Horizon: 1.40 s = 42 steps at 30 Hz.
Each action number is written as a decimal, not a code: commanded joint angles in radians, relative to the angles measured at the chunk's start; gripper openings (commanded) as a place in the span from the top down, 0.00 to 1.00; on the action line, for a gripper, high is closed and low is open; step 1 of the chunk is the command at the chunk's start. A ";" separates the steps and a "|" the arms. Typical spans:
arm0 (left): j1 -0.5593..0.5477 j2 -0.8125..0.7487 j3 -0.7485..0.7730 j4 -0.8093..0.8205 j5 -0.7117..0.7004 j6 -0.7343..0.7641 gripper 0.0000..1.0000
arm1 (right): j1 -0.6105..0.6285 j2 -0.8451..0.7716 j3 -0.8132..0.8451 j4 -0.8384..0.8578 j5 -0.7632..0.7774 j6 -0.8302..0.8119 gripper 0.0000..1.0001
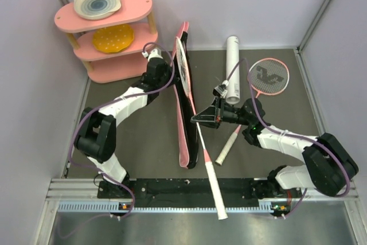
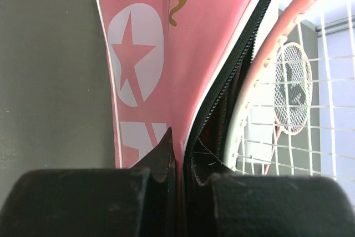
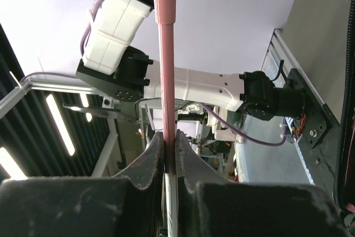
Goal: Pack up the badminton gear
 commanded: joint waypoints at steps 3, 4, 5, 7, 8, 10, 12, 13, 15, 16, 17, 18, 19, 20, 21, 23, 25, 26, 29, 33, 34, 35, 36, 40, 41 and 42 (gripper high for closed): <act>-0.002 -0.016 0.062 0.134 0.008 0.007 1.00 | 0.052 0.068 -0.031 0.214 0.027 0.106 1.00; -0.002 -0.013 0.063 0.135 0.003 0.016 1.00 | 0.057 0.068 -0.048 0.230 0.034 0.125 1.00; -0.001 -0.011 0.063 0.137 0.000 0.019 1.00 | 0.061 0.067 -0.054 0.231 0.037 0.127 1.00; -0.001 -0.008 0.060 0.151 0.000 0.022 1.00 | 0.068 0.045 -0.073 0.190 0.050 0.099 1.00; -0.001 -0.005 0.060 0.152 0.003 0.021 1.00 | 0.068 0.038 -0.076 0.161 0.051 0.078 1.00; -0.001 -0.001 0.065 0.155 0.011 0.022 1.00 | 0.066 0.016 -0.088 0.103 0.063 0.044 1.00; -0.001 0.000 0.069 0.151 0.011 0.029 1.00 | 0.068 0.007 -0.100 0.099 0.068 0.045 1.00; -0.001 -0.005 0.069 0.151 0.008 0.035 1.00 | 0.068 0.002 -0.114 0.101 0.077 0.047 1.00; -0.001 -0.010 0.065 0.151 0.013 0.035 1.00 | 0.068 -0.005 -0.114 0.081 0.080 0.038 1.00; -0.001 -0.016 0.062 0.152 0.019 0.033 1.00 | 0.065 0.001 -0.108 0.069 0.085 0.032 1.00; -0.001 -0.020 0.053 0.157 0.022 0.030 1.00 | 0.062 0.007 -0.102 0.049 0.087 0.025 1.00; -0.001 -0.026 0.048 0.163 0.026 0.024 1.00 | 0.061 0.018 -0.090 0.037 0.087 0.006 1.00; -0.001 -0.036 0.042 0.168 0.033 0.018 1.00 | 0.052 0.050 -0.064 0.026 0.080 -0.004 1.00; -0.001 -0.040 0.033 0.168 0.036 0.015 1.00 | 0.046 0.067 -0.052 0.033 0.077 -0.008 1.00; -0.001 -0.045 0.028 0.166 0.037 0.015 1.00 | 0.043 0.091 -0.041 0.059 0.074 0.007 1.00; -0.001 -0.059 0.011 0.162 0.037 0.015 1.00 | 0.031 0.156 -0.012 0.108 0.073 0.030 1.00; -0.001 -0.077 -0.004 0.160 0.037 0.010 1.00 | 0.022 0.191 0.024 0.142 0.077 0.048 1.00; -0.001 -0.083 -0.022 0.162 0.069 0.006 1.00 | 0.016 0.228 0.037 0.142 0.076 0.050 1.00; -0.001 -0.102 -0.044 0.157 0.068 0.010 1.00 | 0.011 0.277 0.074 0.249 0.062 0.105 1.00; -0.001 -0.091 0.005 0.054 -0.019 0.036 1.00 | 0.009 0.167 0.068 0.167 0.048 -0.018 1.00; -0.001 -0.080 0.014 0.037 -0.030 0.029 1.00 | 0.008 0.139 0.077 0.039 0.024 -0.063 1.00; -0.001 -0.074 0.029 0.025 -0.038 0.023 1.00 | 0.009 0.112 0.087 -0.011 0.008 -0.103 1.00; -0.001 -0.059 0.036 0.025 -0.041 0.019 1.00 | 0.011 0.070 0.103 -0.044 -0.010 -0.151 1.00; -0.001 -0.017 0.074 0.036 -0.055 0.012 1.00 | 0.015 -0.066 0.126 -0.192 -0.035 -0.229 1.00; 0.001 -0.010 0.091 0.036 -0.061 0.012 1.00 | 0.015 -0.088 0.133 -0.259 -0.032 -0.241 1.00; 0.001 0.005 0.098 0.034 -0.063 0.012 1.00 | 0.017 -0.109 0.143 -0.275 -0.030 -0.249 1.00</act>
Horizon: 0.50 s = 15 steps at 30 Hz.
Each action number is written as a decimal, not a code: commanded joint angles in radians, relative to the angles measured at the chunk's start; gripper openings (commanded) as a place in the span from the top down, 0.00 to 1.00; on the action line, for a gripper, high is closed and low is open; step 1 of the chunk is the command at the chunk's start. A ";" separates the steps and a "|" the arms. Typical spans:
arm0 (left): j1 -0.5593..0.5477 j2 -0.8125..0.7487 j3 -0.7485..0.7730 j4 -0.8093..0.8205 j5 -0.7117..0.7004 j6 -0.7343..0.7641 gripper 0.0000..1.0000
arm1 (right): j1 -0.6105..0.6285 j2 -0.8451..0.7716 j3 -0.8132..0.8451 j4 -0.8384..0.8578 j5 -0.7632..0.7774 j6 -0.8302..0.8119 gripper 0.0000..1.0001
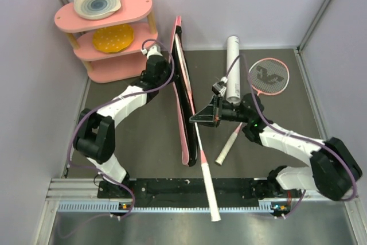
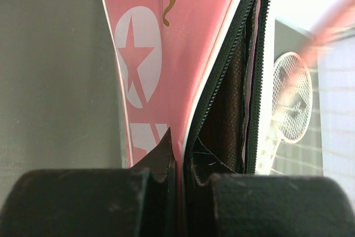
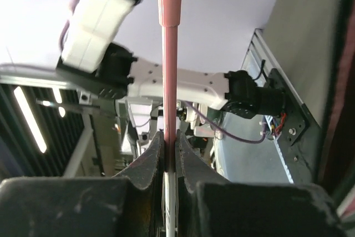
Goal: Pack up the badminton gear
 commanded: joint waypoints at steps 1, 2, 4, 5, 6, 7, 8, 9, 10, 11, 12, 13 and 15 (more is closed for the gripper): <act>0.001 0.035 0.094 0.062 -0.037 -0.013 1.00 | 0.006 -0.142 0.084 -0.128 -0.029 -0.113 1.00; 0.001 0.039 0.105 0.062 -0.040 -0.015 1.00 | 0.012 -0.147 0.084 -0.111 -0.028 -0.100 1.00; 0.001 0.050 0.114 0.067 -0.042 -0.023 1.00 | 0.021 -0.142 0.071 -0.056 -0.031 -0.049 1.00; 0.001 0.055 0.123 0.069 -0.043 -0.027 1.00 | 0.030 -0.128 0.063 -0.027 -0.031 -0.031 1.00; 0.002 0.062 0.129 0.067 -0.044 -0.032 1.00 | 0.035 -0.121 0.048 0.037 -0.031 0.003 1.00; 0.001 0.067 0.134 0.064 -0.042 -0.038 1.00 | 0.040 -0.110 0.043 0.065 -0.031 0.017 1.00; 0.001 0.073 0.148 0.059 -0.039 -0.041 1.00 | 0.050 -0.092 0.037 0.099 -0.031 0.034 1.00; 0.001 0.082 0.154 0.056 -0.036 -0.044 1.00 | 0.052 -0.081 0.029 0.154 -0.034 0.061 1.00; 0.001 0.085 0.158 0.052 -0.036 -0.049 1.00 | 0.057 -0.075 0.026 0.171 -0.035 0.068 1.00; 0.001 0.088 0.163 0.053 -0.034 -0.049 1.00 | 0.060 -0.067 0.023 0.182 -0.035 0.072 1.00; 0.002 0.091 0.165 0.055 -0.031 -0.050 1.00 | 0.061 -0.064 0.015 0.188 -0.034 0.075 1.00; 0.002 0.091 0.165 0.055 -0.030 -0.053 1.00 | 0.061 -0.059 0.009 0.183 -0.032 0.075 1.00; 0.004 0.087 0.160 0.061 -0.021 -0.058 1.00 | 0.061 -0.039 -0.017 0.199 -0.022 0.083 1.00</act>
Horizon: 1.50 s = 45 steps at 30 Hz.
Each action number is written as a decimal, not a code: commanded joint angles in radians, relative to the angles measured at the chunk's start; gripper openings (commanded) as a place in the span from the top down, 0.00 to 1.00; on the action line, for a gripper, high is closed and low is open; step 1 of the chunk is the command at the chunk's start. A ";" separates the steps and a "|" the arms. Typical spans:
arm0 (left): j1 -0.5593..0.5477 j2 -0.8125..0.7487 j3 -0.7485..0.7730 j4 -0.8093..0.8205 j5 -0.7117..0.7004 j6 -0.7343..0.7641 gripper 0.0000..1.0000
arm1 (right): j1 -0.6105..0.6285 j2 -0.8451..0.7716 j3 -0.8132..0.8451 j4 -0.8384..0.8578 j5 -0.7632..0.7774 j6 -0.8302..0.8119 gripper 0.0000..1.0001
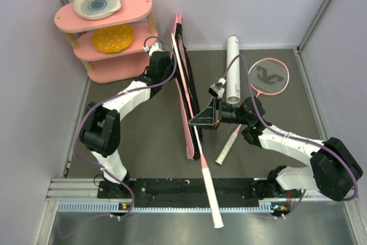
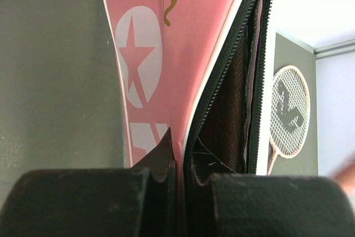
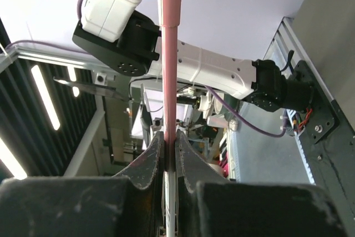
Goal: Pack up the badminton gear
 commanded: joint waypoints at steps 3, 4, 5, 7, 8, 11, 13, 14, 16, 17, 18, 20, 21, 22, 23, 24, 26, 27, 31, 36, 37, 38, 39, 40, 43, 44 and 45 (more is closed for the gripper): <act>0.007 -0.033 0.035 0.074 0.015 -0.037 1.00 | 0.013 0.057 -0.057 0.195 0.015 0.065 1.00; 0.008 -0.037 0.026 0.075 0.021 -0.040 1.00 | 0.013 0.066 -0.062 0.210 0.017 0.066 1.00; 0.008 -0.045 0.020 0.081 0.023 -0.043 1.00 | 0.013 0.075 -0.066 0.229 0.018 0.067 1.00; 0.014 -0.060 0.003 0.098 0.039 -0.053 1.00 | 0.010 0.114 -0.083 0.281 0.023 0.104 1.00; 0.016 -0.063 0.001 0.101 0.049 -0.055 1.00 | 0.013 0.126 -0.089 0.310 0.027 0.113 1.00; 0.024 -0.083 -0.015 0.113 0.069 -0.064 1.00 | 0.009 0.166 -0.105 0.322 0.037 0.110 1.00; 0.024 -0.100 -0.031 0.120 0.070 -0.060 1.00 | 0.003 0.201 -0.117 0.356 0.049 0.133 1.00; 0.024 -0.111 -0.035 0.118 0.079 -0.060 1.00 | -0.005 0.212 -0.122 0.387 0.053 0.154 1.00; 0.022 -0.120 -0.052 0.118 0.090 -0.063 1.00 | -0.014 0.235 -0.117 0.401 0.067 0.170 1.00; 0.022 -0.129 -0.060 0.120 0.124 -0.067 1.00 | -0.022 0.262 -0.103 0.398 0.070 0.180 1.00; 0.022 -0.132 -0.069 0.123 0.132 -0.078 1.00 | -0.025 0.276 -0.091 0.396 0.069 0.185 1.00; 0.021 -0.140 -0.094 0.135 0.150 -0.086 1.00 | -0.034 0.330 -0.053 0.396 0.072 0.213 1.00; 0.021 -0.143 -0.101 0.135 0.165 -0.090 1.00 | -0.040 0.345 -0.036 0.389 0.078 0.219 1.00; 0.019 -0.146 -0.118 0.136 0.173 -0.092 1.00 | -0.046 0.362 -0.018 0.372 0.078 0.220 1.00; 0.019 -0.154 -0.127 0.141 0.178 -0.093 1.00 | -0.051 0.377 0.018 0.361 0.081 0.222 1.00; 0.019 -0.158 -0.138 0.146 0.190 -0.096 1.00 | -0.066 0.409 0.036 0.347 0.086 0.224 1.00; 0.016 -0.174 -0.175 0.164 0.199 -0.096 1.00 | -0.083 0.439 0.085 0.326 0.098 0.233 1.00; 0.014 -0.180 -0.186 0.164 0.205 -0.098 1.00 | -0.092 0.466 0.105 0.309 0.099 0.227 1.00; 0.010 -0.209 -0.230 0.160 0.222 -0.100 1.00 | -0.135 0.552 0.234 0.162 0.077 0.155 1.00; 0.010 -0.252 -0.272 0.150 0.231 -0.098 1.00 | -0.178 0.650 0.363 0.024 0.070 0.070 0.98; 0.010 -0.257 -0.279 0.152 0.231 -0.095 1.00 | -0.190 0.670 0.372 0.010 0.069 0.055 0.96; 0.010 -0.263 -0.284 0.149 0.231 -0.089 1.00 | -0.197 0.671 0.381 -0.042 0.078 0.002 0.95; 0.010 -0.266 -0.287 0.147 0.231 -0.087 1.00 | -0.200 0.668 0.386 -0.079 0.087 -0.040 0.93; 0.010 -0.269 -0.290 0.146 0.231 -0.087 1.00 | -0.203 0.658 0.392 -0.146 0.098 -0.092 0.89; 0.010 -0.269 -0.295 0.147 0.236 -0.098 1.00 | -0.197 0.623 0.478 -0.474 0.129 -0.349 0.78; 0.010 -0.267 -0.293 0.149 0.237 -0.101 1.00 | -0.181 0.603 0.531 -0.560 0.168 -0.485 0.77; 0.010 -0.266 -0.292 0.149 0.237 -0.103 1.00 | -0.174 0.586 0.550 -0.713 0.196 -0.544 0.74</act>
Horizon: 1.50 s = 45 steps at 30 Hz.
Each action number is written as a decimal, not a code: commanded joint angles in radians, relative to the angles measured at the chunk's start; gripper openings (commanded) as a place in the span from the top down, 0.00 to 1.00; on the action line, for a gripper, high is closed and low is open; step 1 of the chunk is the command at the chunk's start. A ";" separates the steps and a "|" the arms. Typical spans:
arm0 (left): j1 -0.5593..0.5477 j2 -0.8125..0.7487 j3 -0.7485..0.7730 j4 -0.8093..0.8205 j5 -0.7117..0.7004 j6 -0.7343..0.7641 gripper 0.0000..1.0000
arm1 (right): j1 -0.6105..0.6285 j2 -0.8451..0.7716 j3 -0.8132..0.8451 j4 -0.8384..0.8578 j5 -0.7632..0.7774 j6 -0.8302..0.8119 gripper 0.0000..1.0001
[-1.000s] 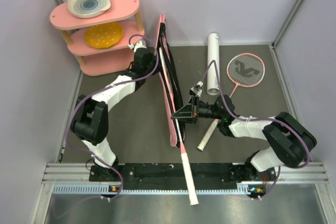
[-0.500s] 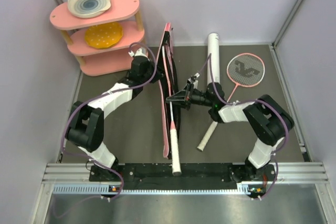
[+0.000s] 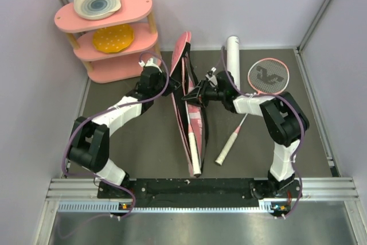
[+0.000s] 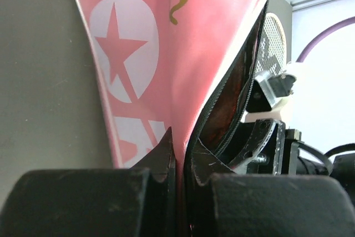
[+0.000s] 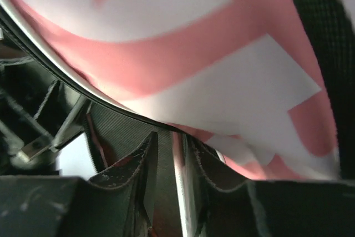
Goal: Pack up the badminton gear
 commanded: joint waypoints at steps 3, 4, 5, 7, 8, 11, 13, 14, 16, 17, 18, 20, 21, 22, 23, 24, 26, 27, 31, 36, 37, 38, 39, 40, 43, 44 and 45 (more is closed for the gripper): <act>-0.005 -0.060 0.011 0.072 0.037 -0.022 1.00 | 0.049 -0.130 0.182 -0.622 0.201 -0.539 0.66; -0.005 -0.060 0.013 0.074 0.039 -0.022 1.00 | 0.058 -0.143 0.180 -0.654 0.220 -0.585 0.65; -0.005 -0.060 0.013 0.075 0.040 -0.023 1.00 | 0.066 -0.157 0.182 -0.683 0.260 -0.608 0.64; -0.006 -0.057 0.013 0.075 0.040 -0.022 1.00 | 0.096 -0.188 0.180 -0.755 0.297 -0.667 0.61; -0.005 -0.057 0.011 0.077 0.039 -0.023 1.00 | 0.109 -0.193 0.179 -0.768 0.320 -0.681 0.61; -0.005 -0.053 0.008 0.080 0.043 -0.028 1.00 | 0.149 -0.206 0.168 -0.805 0.363 -0.714 0.61; -0.005 -0.049 0.009 0.080 0.045 -0.028 1.00 | 0.181 -0.216 0.151 -0.805 0.379 -0.725 0.61; -0.005 -0.049 0.009 0.080 0.048 -0.026 1.00 | 0.190 -0.219 0.147 -0.806 0.392 -0.728 0.61; -0.005 -0.051 0.008 0.075 0.043 -0.025 1.00 | 0.221 -0.231 0.134 -0.805 0.426 -0.733 0.64; -0.006 -0.053 0.008 0.074 0.042 -0.025 1.00 | 0.233 -0.235 0.133 -0.811 0.446 -0.733 0.65; -0.006 -0.051 0.008 0.074 0.043 -0.022 1.00 | 0.242 -0.242 0.128 -0.811 0.460 -0.736 0.69; -0.005 -0.051 0.006 0.071 0.043 -0.020 1.00 | 0.270 -0.265 0.125 -0.820 0.501 -0.738 0.77; -0.006 -0.053 0.005 0.069 0.045 -0.020 1.00 | 0.276 -0.272 0.125 -0.819 0.511 -0.736 0.88; -0.005 -0.049 0.005 0.064 0.049 -0.013 1.00 | 0.284 -0.277 0.127 -0.819 0.521 -0.733 0.93; -0.006 -0.049 0.012 0.055 0.051 -0.006 1.00 | 0.287 -0.288 0.125 -0.817 0.524 -0.730 0.96; -0.006 -0.049 0.013 0.046 0.051 -0.002 1.00 | 0.288 -0.291 0.122 -0.803 0.524 -0.724 1.00; -0.006 -0.057 0.006 0.041 0.063 0.007 1.00 | 0.287 -0.294 0.113 -0.783 0.531 -0.699 1.00; -0.006 -0.060 0.009 0.041 0.071 0.021 1.00 | 0.287 -0.292 0.111 -0.764 0.531 -0.695 1.00; -0.003 -0.069 0.026 -0.012 0.166 0.085 1.00 | 0.265 -0.285 0.093 -0.649 0.480 -0.637 1.00; 0.005 -0.056 0.031 -0.066 0.356 0.106 1.00 | 0.232 -0.303 0.110 -0.581 0.514 -0.555 1.00; 0.005 -0.051 0.028 -0.066 0.418 0.095 1.00 | 0.227 -0.302 0.128 -0.550 0.535 -0.529 1.00; 0.005 -0.045 0.025 -0.063 0.451 0.092 1.00 | 0.222 -0.300 0.139 -0.540 0.547 -0.518 1.00; 0.005 -0.042 0.025 -0.060 0.477 0.089 1.00 | 0.218 -0.297 0.150 -0.536 0.561 -0.511 1.00; 0.005 -0.042 0.023 -0.055 0.515 0.075 1.00 | 0.210 -0.283 0.171 -0.536 0.602 -0.498 1.00; 0.005 -0.053 0.017 -0.035 0.571 0.050 1.00 | 0.196 -0.254 0.205 -0.541 0.706 -0.497 1.00; 0.005 -0.057 0.022 -0.041 0.576 0.049 1.00 | 0.193 -0.248 0.208 -0.538 0.731 -0.501 1.00; 0.005 -0.065 0.023 -0.049 0.577 0.046 1.00 | 0.192 -0.242 0.220 -0.538 0.780 -0.509 1.00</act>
